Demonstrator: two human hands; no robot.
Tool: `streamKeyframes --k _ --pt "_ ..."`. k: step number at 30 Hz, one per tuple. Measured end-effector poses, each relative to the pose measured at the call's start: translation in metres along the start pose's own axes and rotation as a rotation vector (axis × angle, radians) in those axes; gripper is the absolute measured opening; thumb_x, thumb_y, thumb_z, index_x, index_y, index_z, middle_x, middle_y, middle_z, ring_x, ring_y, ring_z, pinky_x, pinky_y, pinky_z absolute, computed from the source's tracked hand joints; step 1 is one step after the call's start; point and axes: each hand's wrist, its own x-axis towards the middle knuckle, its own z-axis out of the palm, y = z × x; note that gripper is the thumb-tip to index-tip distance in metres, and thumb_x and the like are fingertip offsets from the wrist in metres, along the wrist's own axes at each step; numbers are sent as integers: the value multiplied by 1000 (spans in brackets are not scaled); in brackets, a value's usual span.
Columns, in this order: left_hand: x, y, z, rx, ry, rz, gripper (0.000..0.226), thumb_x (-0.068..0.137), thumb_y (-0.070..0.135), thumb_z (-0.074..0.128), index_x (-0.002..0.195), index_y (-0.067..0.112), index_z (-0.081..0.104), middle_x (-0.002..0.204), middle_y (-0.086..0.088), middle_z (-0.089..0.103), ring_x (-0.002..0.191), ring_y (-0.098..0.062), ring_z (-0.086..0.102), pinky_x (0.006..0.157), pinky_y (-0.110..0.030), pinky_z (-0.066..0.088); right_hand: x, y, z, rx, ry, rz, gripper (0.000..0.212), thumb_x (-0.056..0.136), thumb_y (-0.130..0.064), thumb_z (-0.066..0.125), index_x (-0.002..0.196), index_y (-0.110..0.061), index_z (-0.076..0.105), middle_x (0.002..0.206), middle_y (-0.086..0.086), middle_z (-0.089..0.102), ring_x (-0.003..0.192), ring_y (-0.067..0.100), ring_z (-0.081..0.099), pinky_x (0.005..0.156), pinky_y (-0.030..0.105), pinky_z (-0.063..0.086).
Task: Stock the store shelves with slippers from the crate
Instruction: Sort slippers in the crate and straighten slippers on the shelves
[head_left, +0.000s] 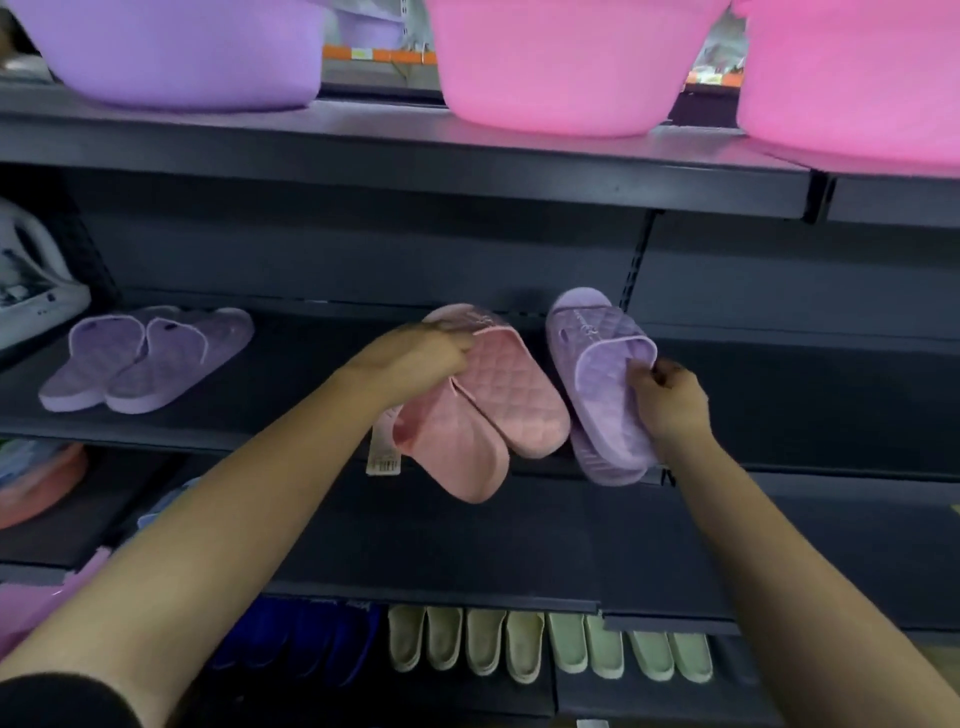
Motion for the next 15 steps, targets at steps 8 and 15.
streamKeyframes --k 8,15 --pt "41 0 11 -157 -10 -37 27 95 18 39 70 27 40 88 5 41 80 -13 42 57 -24 26 22 5 13 -212 45 -13 32 98 -33 46 106 -6 61 98 11 61 85 28 54 72 26 35" --pt "45 -2 63 -101 46 49 21 96 24 35 101 24 55 104 5 42 104 -14 42 83 -29 32 27 16 21 -66 61 89 26 96 -22 44 107 -3 59 100 13 63 88 28 57 70 26 36"
